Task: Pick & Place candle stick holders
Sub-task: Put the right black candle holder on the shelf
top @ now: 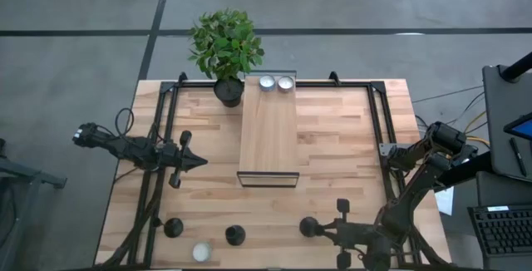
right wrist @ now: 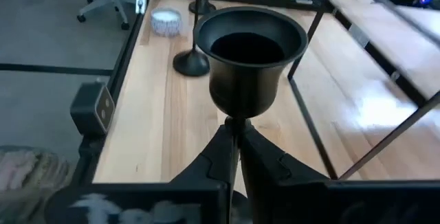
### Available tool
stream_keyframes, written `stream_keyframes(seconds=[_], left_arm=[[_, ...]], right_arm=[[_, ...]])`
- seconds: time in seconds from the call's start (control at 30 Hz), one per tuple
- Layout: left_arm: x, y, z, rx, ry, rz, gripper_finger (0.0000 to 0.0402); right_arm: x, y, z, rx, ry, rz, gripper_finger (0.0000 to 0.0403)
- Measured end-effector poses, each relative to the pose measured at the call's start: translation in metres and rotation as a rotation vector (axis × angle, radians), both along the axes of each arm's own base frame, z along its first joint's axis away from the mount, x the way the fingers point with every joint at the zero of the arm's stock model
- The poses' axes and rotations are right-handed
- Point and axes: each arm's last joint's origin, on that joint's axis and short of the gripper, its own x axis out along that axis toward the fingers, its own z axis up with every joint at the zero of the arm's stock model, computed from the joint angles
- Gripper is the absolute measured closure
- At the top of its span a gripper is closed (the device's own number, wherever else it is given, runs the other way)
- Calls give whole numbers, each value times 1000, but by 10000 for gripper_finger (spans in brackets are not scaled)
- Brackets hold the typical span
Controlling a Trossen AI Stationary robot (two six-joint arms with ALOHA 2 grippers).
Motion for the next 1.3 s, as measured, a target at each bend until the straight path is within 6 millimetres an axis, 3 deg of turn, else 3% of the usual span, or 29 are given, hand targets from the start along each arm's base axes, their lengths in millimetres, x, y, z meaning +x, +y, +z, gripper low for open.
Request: stream_keyframes(seconds=[0.33, 0.57, 1.07, 1.3], left_arm=[[0, 0, 0, 0, 0, 0, 401], [0, 0, 0, 0, 0, 0, 401], [0, 0, 0, 0, 0, 0, 401], [0, 0, 0, 0, 0, 0, 401]], right_arm=[[7, -8, 41, -38, -63, 8, 389], [6, -30, 92, -33, -147, 18, 389], [20, -114, 186, 31, -262, 39, 390], [39, -151, 195, 7, -179, -50, 390]])
